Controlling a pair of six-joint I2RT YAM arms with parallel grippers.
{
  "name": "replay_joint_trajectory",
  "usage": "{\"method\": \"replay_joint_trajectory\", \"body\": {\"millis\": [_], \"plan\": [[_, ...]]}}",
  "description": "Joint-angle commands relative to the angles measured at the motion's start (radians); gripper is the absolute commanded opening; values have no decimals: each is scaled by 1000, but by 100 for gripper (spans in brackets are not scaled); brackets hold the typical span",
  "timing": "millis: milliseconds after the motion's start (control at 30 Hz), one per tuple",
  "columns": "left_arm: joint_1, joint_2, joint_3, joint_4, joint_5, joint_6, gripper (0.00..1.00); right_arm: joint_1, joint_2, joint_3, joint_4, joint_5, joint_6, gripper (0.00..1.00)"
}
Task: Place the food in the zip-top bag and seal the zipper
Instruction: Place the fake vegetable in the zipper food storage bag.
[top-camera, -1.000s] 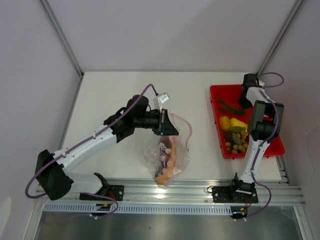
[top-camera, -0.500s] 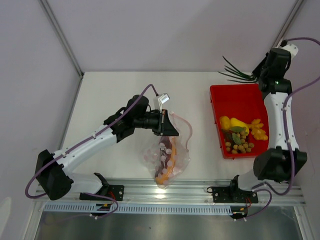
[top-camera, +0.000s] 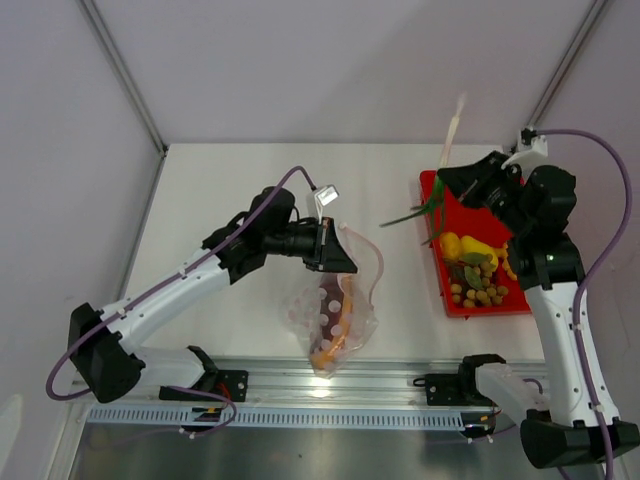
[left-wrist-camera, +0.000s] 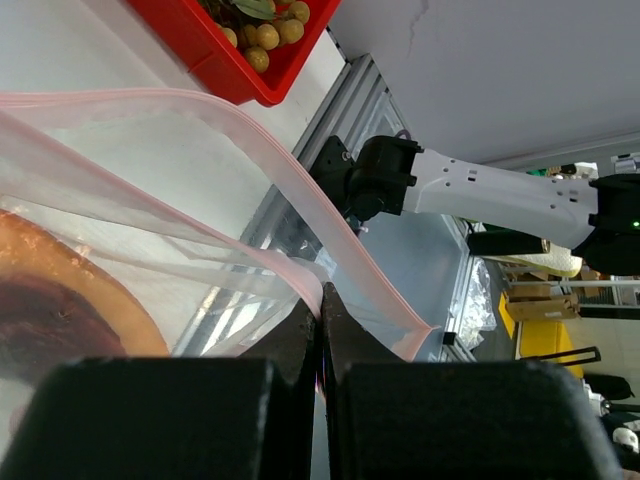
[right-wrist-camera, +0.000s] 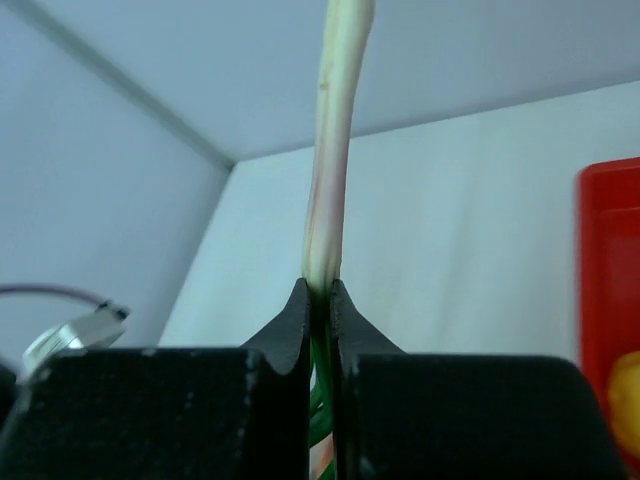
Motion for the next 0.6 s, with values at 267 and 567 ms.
{"method": "replay_joint_trajectory", "body": {"millis": [267,567], "plan": [[6,-102,20,-28,26,-28,1,278,-105,-199,205,-269,133,0],[4,-133,35,-40,19,-40,1,568,-117,-333,284,30,234,0]]}}
